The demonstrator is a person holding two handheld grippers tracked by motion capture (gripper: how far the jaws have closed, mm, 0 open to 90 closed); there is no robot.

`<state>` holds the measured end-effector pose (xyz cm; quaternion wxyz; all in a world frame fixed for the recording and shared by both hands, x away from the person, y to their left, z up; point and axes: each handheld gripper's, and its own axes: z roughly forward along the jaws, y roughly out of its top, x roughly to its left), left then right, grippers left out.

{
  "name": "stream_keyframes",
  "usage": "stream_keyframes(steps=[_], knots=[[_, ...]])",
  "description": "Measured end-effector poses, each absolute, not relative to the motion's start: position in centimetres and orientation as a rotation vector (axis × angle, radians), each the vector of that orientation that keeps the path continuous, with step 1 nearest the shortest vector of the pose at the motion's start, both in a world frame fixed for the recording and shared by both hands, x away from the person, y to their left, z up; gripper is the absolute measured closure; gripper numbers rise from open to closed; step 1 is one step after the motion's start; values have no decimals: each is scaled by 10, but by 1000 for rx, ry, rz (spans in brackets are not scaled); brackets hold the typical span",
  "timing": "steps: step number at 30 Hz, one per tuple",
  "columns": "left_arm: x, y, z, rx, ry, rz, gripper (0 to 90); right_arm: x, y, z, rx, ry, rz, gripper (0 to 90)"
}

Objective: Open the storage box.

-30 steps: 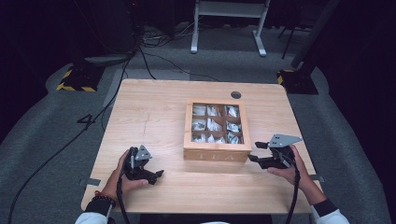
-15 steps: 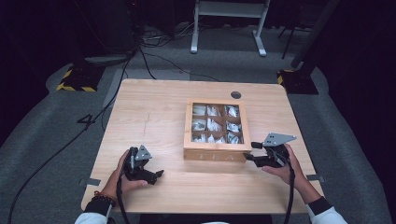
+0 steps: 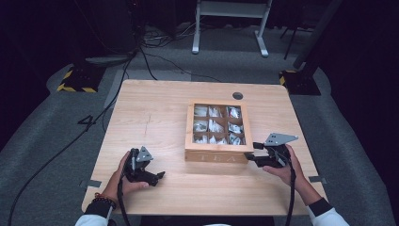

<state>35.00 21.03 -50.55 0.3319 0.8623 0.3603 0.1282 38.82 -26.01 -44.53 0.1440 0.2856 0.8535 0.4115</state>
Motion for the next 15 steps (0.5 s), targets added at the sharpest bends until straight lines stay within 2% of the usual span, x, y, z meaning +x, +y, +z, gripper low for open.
stream_keyframes(steps=[6, 8, 9, 10, 11, 12, 15], knots=[[352, 208, -503, 2261, 968, 333, 33, 387, -260, -442, 813, 2435, 1188, 423], [352, 209, -502, 2261, 959, 334, 106, 387, -261, -440, 818, 2430, 1199, 422], [352, 209, -500, 2261, 948, 335, 106, 387, -261, -440, 821, 2427, 1206, 422], [353, 209, -499, 2264, 944, 335, 168, 386, -261, -438, 822, 2420, 1215, 422], [355, 209, -496, 2267, 949, 345, 188, 386, -262, -436, 824, 2410, 1227, 419], [355, 209, -496, 2267, 949, 345, 163, 386, -262, -436, 824, 2410, 1227, 419], [359, 206, -486, 2230, 930, 385, 180, 386, -262, -431, 827, 2388, 1253, 408]])
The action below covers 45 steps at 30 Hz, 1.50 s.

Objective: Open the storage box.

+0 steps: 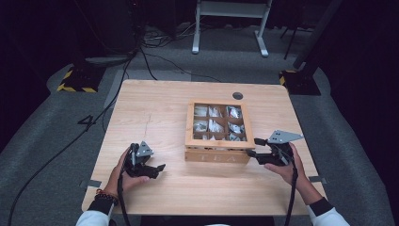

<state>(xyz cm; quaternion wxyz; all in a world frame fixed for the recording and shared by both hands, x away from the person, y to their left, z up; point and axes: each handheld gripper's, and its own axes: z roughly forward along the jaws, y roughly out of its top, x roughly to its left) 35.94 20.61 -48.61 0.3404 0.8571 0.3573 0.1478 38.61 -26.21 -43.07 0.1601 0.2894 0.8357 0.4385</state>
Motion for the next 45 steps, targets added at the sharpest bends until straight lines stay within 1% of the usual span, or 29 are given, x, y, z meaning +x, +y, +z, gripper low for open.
stream_keyframes(steps=[3, 5, 7, 8, 9, 18, 29, 33, 35, 38, 45], knots=[[362, 203, -481, 2222, 918, 377, 177, 386, -262, -429, 827, 2379, 1260, 404], [365, 198, -474, 2217, 897, 412, 178, 387, -262, -427, 829, 2375, 1265, 399], [369, 193, -467, 2208, 872, 412, 178, 387, -262, -425, 830, 2368, 1273, 394], [372, 188, -459, 2190, 852, 438, 178, 387, -262, -423, 835, 2361, 1281, 390], [372, 188, -459, 2190, 852, 438, 178, 387, -262, -423, 835, 2361, 1281, 390], [390, 154, -420, 2127, 731, 522, 183, 390, -262, -414, 846, 2327, 1310, 383], [404, 129, -416, 2160, 671, 571, 210, 393, -262, -406, 855, 2298, 1328, 383], [409, 126, -415, 2151, 673, 590, 240, 394, -261, -404, 861, 2291, 1337, 374], [411, 124, -412, 2128, 667, 585, 243, 395, -261, -404, 859, 2296, 1330, 368], [413, 121, -411, 2135, 651, 607, 238, 396, -261, -404, 865, 2294, 1336, 367], [413, 118, -409, 2117, 628, 650, 270, 397, -261, -401, 862, 2282, 1351, 365]])
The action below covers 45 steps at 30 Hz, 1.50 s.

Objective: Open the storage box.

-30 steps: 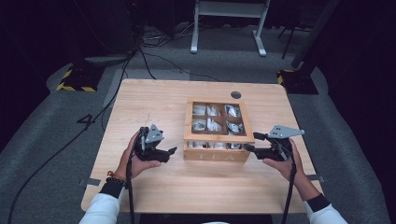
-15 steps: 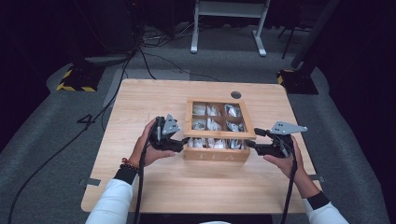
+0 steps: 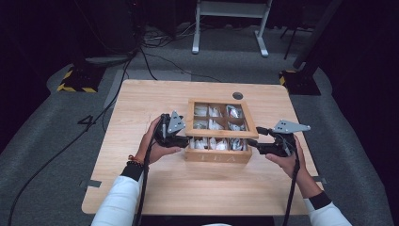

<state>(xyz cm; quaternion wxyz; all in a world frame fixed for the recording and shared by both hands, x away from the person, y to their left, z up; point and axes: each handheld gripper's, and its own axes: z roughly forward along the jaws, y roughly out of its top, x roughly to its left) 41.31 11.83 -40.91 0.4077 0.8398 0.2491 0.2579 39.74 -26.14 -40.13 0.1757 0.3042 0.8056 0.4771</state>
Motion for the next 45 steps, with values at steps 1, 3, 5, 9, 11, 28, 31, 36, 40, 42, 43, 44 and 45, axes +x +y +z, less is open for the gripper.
stream_keyframes(steps=[1, 3, 5, 9, 11, 28, 31, 36, 40, 42, 43, 44, 45], knots=[[413, 118, -409, 2121, 618, 659, 271, 397, -262, -401, 862, 2283, 1353, 367], [415, 117, -408, 2130, 607, 655, 271, 397, -262, -401, 863, 2282, 1350, 366], [416, 116, -406, 2137, 598, 671, 275, 397, -262, -401, 864, 2280, 1351, 367], [418, 109, -399, 2107, 585, 678, 306, 398, -264, -401, 876, 2265, 1349, 369], [419, 107, -395, 2104, 576, 689, 309, 397, -266, -399, 875, 2261, 1349, 367], [427, 104, -372, 2054, 547, 686, 458, 388, -300, -407, 877, 2250, 1265, 350], [428, 105, -367, 2045, 548, 682, 475, 385, -307, -416, 881, 2264, 1235, 347], [429, 106, -364, 2048, 543, 689, 491, 382, -314, -425, 896, 2284, 1208, 345], [431, 106, -362, 2035, 547, 692, 502, 379, -322, -434, 921, 2294, 1195, 344], [432, 106, -360, 2034, 550, 688, 507, 377, -325, -439, 925, 2303, 1190, 342], [432, 106, -360, 2033, 551, 689, 508, 375, -328, -444, 931, 2313, 1182, 341], [432, 106, -359, 2032, 551, 690, 508, 375, -328, -444, 931, 2313, 1182, 341], [433, 107, -358, 2028, 553, 688, 512, 374, -330, -450, 929, 2326, 1172, 338]])
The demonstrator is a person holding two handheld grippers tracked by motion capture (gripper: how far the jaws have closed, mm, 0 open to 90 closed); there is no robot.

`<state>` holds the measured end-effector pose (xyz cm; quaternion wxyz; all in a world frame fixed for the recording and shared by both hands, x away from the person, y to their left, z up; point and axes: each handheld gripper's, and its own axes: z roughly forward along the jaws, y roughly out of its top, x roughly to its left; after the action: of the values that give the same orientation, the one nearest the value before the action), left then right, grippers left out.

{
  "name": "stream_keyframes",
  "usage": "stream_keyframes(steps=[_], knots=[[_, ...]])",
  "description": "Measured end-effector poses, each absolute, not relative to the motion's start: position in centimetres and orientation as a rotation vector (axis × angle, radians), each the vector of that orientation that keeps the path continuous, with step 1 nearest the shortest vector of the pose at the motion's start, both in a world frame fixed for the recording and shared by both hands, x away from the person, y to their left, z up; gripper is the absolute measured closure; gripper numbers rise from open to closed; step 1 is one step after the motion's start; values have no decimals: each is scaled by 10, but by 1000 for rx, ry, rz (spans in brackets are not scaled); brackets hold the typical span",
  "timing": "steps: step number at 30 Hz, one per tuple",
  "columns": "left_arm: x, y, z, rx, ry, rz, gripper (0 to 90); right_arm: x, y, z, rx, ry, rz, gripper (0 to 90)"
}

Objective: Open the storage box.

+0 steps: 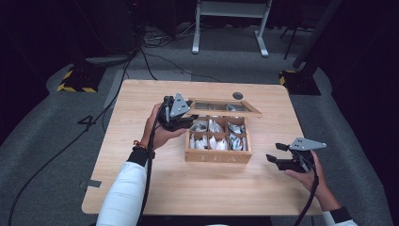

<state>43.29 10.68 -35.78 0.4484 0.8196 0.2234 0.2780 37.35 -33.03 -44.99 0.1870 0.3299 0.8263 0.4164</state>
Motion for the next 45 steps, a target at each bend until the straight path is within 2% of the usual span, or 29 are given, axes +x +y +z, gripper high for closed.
stream_keyframes(steps=[14, 45], knots=[[443, 111, -346, 1974, 572, 668, 529, 363, -348, -486, 936, 2377, 1126, 336], [492, 113, -318, 1867, 644, 619, 559, 367, -360, -496, 983, 2365, 1096, 322]])
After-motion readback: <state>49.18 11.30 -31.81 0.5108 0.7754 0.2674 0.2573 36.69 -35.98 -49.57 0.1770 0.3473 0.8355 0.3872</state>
